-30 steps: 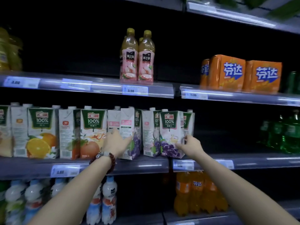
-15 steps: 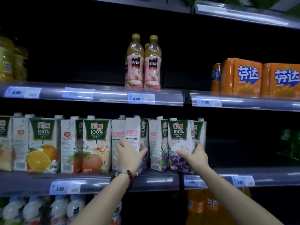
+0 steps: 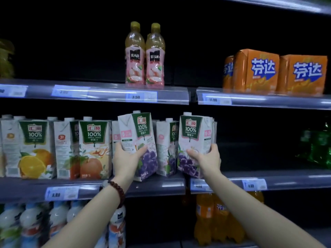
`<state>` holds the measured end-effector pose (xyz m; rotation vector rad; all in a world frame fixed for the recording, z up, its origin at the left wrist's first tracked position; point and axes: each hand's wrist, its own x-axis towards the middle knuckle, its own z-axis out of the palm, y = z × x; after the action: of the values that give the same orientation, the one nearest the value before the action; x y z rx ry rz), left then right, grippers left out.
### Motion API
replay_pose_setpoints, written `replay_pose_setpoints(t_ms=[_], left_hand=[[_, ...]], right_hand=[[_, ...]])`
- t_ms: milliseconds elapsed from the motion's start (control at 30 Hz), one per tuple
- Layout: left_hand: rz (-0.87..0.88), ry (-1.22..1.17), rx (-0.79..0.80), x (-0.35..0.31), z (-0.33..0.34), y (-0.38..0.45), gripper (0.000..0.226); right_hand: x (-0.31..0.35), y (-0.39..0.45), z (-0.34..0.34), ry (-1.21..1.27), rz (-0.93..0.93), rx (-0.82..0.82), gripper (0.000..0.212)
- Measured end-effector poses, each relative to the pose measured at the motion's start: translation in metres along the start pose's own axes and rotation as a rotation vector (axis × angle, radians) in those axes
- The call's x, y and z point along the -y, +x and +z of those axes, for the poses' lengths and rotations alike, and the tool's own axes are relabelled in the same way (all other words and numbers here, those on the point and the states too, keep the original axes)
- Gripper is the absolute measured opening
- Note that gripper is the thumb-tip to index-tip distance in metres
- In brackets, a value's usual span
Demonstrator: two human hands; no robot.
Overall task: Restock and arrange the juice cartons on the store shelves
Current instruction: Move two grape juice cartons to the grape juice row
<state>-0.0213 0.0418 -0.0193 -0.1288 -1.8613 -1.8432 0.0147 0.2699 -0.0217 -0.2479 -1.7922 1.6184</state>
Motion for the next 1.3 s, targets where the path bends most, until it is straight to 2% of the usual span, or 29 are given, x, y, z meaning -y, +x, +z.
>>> replay_pose_setpoints(t_ms=[133, 167, 233, 267, 300, 433, 533, 667, 800, 967, 1100, 1300], left_hand=[[-0.02, -0.073, 0.09, 0.001, -0.003, -0.015, 0.049], [-0.019, -0.087, 0.113, 0.002, -0.004, -0.02, 0.058], [-0.048, -0.135, 0.197, 0.006, -0.005, -0.032, 0.094], [-0.057, -0.177, 0.241, 0.012, -0.005, -0.037, 0.105], [-0.052, -0.223, 0.269, 0.017, -0.004, -0.042, 0.104], [-0.058, -0.354, 0.372, 0.033, 0.01, -0.066, 0.056], [-0.109, -0.487, 0.425, 0.031, 0.032, -0.08, 0.053], [-0.194, -0.582, 0.52, 0.017, 0.062, -0.096, 0.053], [-0.208, -0.582, 0.642, 0.0, 0.1, -0.113, 0.039], [-0.322, -0.554, 0.723, -0.012, 0.165, -0.155, 0.079], [-0.324, -0.553, 0.808, -0.029, 0.224, -0.195, 0.072], [-0.34, -0.552, 0.874, -0.05, 0.317, -0.256, 0.071]], right_hand=[[0.0, -0.01, -0.018, 0.027, -0.001, 0.055, 0.052], [-0.001, -0.013, -0.024, 0.028, 0.003, 0.065, 0.052], [-0.003, -0.021, -0.035, 0.052, 0.024, 0.088, 0.05], [-0.003, -0.025, -0.042, 0.077, 0.041, 0.103, 0.049], [-0.002, -0.029, -0.048, 0.107, 0.056, 0.118, 0.048], [0.0, -0.049, -0.078, 0.191, 0.08, 0.155, 0.057], [-0.003, -0.061, -0.102, 0.273, 0.113, 0.184, 0.069], [-0.009, -0.068, -0.138, 0.319, 0.155, 0.17, 0.06], [-0.015, -0.063, -0.183, 0.349, 0.186, 0.118, 0.055], [-0.03, -0.048, -0.26, 0.351, 0.163, 0.125, 0.057], [-0.039, -0.031, -0.333, 0.303, 0.175, 0.113, 0.069], [-0.046, -0.003, -0.443, 0.311, 0.192, 0.031, 0.057]])
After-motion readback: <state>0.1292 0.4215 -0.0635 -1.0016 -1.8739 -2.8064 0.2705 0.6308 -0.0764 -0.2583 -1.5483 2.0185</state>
